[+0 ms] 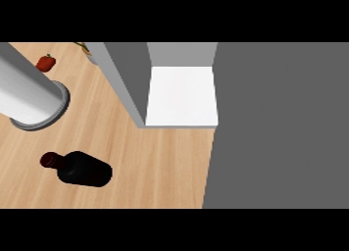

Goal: Pick up the wine, place it into the cabinet and close the cabinet

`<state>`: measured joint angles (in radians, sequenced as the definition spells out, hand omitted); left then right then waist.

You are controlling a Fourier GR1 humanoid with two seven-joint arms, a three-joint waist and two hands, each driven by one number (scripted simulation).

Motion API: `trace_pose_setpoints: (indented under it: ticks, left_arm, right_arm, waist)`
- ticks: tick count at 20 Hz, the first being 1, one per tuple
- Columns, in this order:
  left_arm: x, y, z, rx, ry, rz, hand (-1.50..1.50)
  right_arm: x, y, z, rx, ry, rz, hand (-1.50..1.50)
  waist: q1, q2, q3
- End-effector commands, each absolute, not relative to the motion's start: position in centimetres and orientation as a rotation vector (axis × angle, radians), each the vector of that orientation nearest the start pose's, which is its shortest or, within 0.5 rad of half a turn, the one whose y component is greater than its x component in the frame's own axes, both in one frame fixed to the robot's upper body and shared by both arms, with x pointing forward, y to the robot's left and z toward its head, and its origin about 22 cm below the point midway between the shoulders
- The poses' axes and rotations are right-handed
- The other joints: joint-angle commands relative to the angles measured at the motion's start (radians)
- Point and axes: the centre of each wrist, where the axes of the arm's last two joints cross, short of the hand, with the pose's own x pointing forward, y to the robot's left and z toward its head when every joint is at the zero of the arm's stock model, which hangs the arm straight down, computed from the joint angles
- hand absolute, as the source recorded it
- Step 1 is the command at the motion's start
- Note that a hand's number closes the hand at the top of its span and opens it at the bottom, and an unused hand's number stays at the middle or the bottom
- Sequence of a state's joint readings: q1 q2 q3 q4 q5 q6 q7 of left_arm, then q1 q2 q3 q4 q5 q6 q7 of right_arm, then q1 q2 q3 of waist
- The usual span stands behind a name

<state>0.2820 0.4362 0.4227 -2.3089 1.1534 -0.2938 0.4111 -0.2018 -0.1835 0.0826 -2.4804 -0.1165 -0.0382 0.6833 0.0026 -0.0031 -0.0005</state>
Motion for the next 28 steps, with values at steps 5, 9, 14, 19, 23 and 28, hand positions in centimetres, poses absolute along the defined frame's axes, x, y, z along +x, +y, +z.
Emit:
trace_pose_setpoints:
  ticks: [5,9,14,19,23,28]
  left_arm:
    - [15.5,34.5,19.3,-0.551,-1.765,-0.083,-1.5]
    - [15.2,33.7,18.2,-0.542,-1.736,-0.064,-1.5]
    - [16.7,33.1,16.0,-0.491,-1.751,-0.019,-1.5]
    - [17.4,32.9,14.8,-0.442,-1.737,0.002,-1.5]
    - [18.7,32.8,14.8,-0.431,-1.741,-0.008,-1.5]
    - [19.3,33.1,11.5,-0.397,-1.682,-0.036,-1.5]
  right_arm:
    - [12.4,-21.1,25.8,0.195,-1.981,0.256,-1.5]
    - [12.1,-20.8,25.4,0.181,-1.987,0.258,-1.5]
    - [13.4,-20.8,27.1,0.162,-1.985,0.28,-1.5]
    - [13.2,-20.7,28.1,0.163,-1.99,0.273,-1.5]
    - [15.6,-20.0,28.3,0.174,-1.974,0.273,-1.5]
    - [12.9,-21.5,28.8,0.172,-2.0,0.28,-1.5]
  waist:
    - [-0.014,0.001,0.0]
    - [-0.008,0.001,0.0]
    - [-0.009,0.001,0.0]
    - [-0.007,0.0,-0.001]
    - [-0.003,0.002,0.0]
    - [-0.012,0.0,0.0]
